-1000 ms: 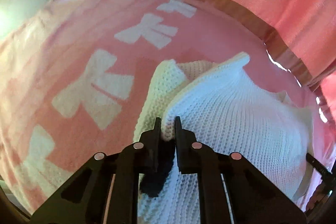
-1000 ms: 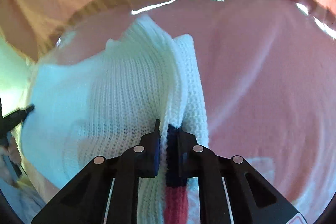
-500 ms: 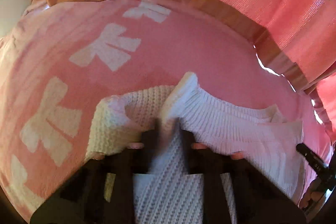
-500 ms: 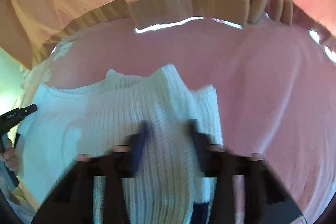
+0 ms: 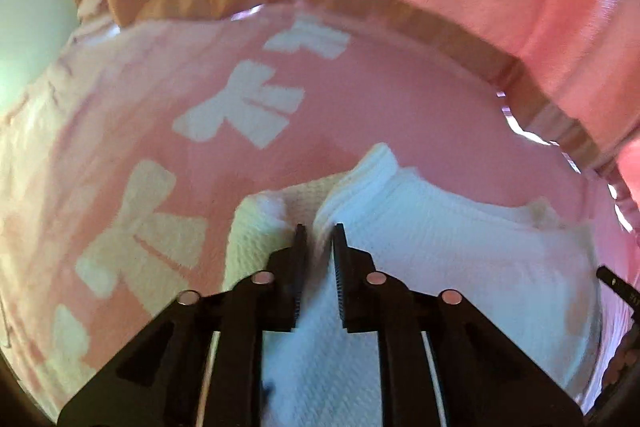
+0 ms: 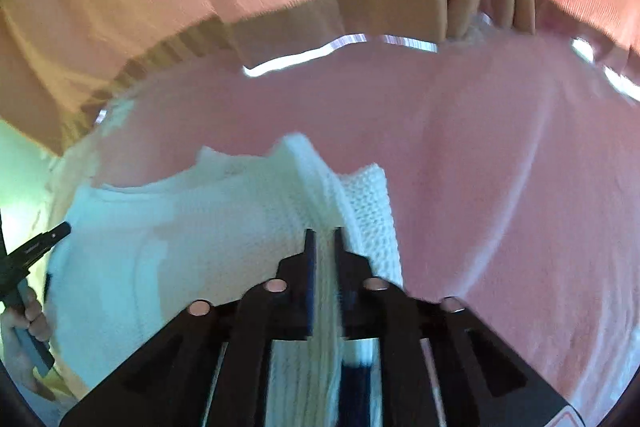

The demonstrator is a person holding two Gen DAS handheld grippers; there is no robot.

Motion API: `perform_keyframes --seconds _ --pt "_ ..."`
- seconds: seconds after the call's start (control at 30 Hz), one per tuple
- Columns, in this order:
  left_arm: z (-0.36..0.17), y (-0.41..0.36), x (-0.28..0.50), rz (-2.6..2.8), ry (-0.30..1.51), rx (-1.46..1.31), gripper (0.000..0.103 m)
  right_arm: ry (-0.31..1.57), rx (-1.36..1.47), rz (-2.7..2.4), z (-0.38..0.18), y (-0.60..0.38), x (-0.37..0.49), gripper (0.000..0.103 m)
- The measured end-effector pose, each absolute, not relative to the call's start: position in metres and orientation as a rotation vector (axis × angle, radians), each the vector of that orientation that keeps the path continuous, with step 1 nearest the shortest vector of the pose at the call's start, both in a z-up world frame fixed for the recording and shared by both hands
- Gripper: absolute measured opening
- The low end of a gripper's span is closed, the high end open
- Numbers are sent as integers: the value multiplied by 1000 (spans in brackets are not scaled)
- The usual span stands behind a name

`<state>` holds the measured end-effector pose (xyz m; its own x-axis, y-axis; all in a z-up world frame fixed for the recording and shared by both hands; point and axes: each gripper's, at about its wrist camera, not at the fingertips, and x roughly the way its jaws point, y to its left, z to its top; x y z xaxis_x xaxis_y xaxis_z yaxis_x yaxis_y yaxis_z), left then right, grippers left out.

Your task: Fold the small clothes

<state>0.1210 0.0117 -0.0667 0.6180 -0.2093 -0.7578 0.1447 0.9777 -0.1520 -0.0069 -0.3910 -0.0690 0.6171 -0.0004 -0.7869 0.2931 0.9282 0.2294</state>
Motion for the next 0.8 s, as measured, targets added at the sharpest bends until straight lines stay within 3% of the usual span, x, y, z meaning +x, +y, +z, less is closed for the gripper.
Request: perform_keyframes --seconds 0.03,0.07,0.1,0.37,0.43,0.47,0.5,0.53,0.6,0.73,0.8 --pt "-60 10 110 -219 857 -65 28 873 345 -161 -62 -387 -18 46" --pt "-56 10 101 -220 844 -54 48 863 336 -152 -59 -382 -29 55" --pt "-55 11 91 -220 832 -47 56 863 326 -145 -59 -378 -39 55" --pt "-83 41 23 -256 895 -52 56 992 277 -72 -99 -343 -115 55" --pt "-86 46 6 -231 866 -32 55 1013 298 -49 -109 -342 -127 50" --pt "-88 47 3 -233 864 -36 52 1021 317 -36 -115 -341 -130 39" --pt "-90 48 2 -235 868 -41 45 1022 321 -34 -117 -340 -131 14" --pt "-90 47 2 -230 874 -36 40 1027 313 -32 -119 -339 -131 8" --pt "-90 47 6 -207 883 -20 8 1009 296 -50 -115 -338 -130 7" --pt "-87 63 7 -188 905 -59 7 894 236 -111 -70 -345 -153 6" --pt "-92 62 4 -178 907 -15 7 966 204 -189 -83 -361 -157 7"
